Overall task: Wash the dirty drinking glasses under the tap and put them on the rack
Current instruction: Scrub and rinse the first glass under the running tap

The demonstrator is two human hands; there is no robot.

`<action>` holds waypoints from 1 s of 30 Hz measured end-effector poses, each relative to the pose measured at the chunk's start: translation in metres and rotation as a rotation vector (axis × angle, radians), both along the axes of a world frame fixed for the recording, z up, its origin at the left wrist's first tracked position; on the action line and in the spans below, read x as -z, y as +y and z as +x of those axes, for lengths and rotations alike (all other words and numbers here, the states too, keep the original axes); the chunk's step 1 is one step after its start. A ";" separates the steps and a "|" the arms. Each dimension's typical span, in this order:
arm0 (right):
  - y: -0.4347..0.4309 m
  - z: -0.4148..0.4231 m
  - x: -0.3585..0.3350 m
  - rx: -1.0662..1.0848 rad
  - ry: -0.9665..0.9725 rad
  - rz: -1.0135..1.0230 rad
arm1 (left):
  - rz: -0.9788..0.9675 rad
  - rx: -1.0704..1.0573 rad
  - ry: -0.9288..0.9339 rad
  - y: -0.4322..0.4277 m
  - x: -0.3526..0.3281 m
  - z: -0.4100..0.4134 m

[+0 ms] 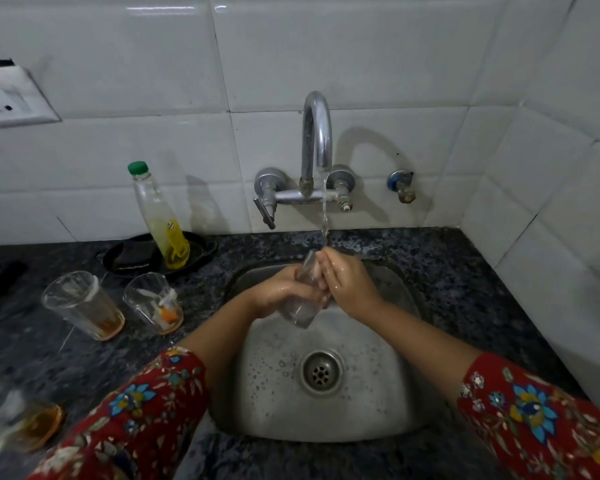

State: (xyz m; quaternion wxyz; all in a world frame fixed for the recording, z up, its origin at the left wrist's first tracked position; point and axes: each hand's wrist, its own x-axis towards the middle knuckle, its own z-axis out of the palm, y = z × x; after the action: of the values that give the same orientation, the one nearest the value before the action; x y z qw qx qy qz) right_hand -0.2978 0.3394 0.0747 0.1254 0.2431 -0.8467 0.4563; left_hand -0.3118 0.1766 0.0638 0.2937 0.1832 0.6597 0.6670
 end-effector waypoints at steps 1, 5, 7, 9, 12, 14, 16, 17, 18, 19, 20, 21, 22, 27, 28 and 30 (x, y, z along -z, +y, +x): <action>-0.001 -0.002 0.001 0.030 -0.001 0.065 | -0.058 -0.043 0.020 0.002 0.001 0.002; -0.012 -0.016 -0.004 0.169 -0.100 0.290 | -0.639 -0.486 0.390 0.030 0.000 0.020; -0.011 -0.017 -0.005 0.173 -0.077 0.209 | -0.460 -0.413 0.356 0.027 0.006 0.014; -0.004 -0.013 -0.003 0.097 -0.036 0.055 | -0.135 -0.206 0.132 0.014 0.000 0.006; 0.000 -0.008 0.003 0.040 -0.091 -0.069 | 0.011 -0.133 -0.116 0.008 -0.003 0.002; -0.008 -0.012 0.000 0.114 -0.178 0.016 | -0.224 -0.265 0.070 0.020 0.002 0.006; -0.015 -0.016 -0.006 0.140 -0.251 0.176 | -0.565 -0.427 0.324 0.030 0.010 0.010; -0.016 -0.016 -0.007 0.146 -0.236 0.223 | -0.579 -0.451 0.379 0.030 0.012 0.010; -0.015 -0.015 -0.007 0.134 -0.191 0.212 | -0.468 -0.406 0.367 0.027 0.011 0.009; -0.012 -0.012 -0.006 0.101 -0.137 0.161 | -0.321 -0.311 0.297 0.021 0.006 0.007; -0.008 -0.007 -0.005 0.055 -0.098 0.103 | -0.196 -0.200 0.193 0.013 0.001 0.006; -0.004 -0.003 -0.002 0.007 -0.079 0.058 | -0.105 -0.097 0.069 0.006 -0.004 0.006; -0.001 0.001 0.001 -0.035 -0.078 0.020 | -0.035 -0.010 -0.039 0.001 -0.008 0.008; -0.008 0.002 -0.007 0.074 -0.206 0.196 | -0.519 -0.269 0.313 0.024 -0.005 0.021; -0.010 -0.001 -0.012 0.119 -0.299 0.287 | -0.744 -0.321 0.448 0.030 -0.004 0.025; -0.013 -0.009 -0.019 0.204 -0.491 0.318 | -0.973 -0.376 0.612 0.038 0.001 0.031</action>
State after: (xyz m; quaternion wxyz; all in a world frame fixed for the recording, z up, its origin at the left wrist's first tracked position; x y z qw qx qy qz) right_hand -0.3065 0.3269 0.0941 -0.0774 0.0558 -0.9325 0.3482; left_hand -0.2812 0.2142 0.0631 0.0175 0.0918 0.9647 0.2462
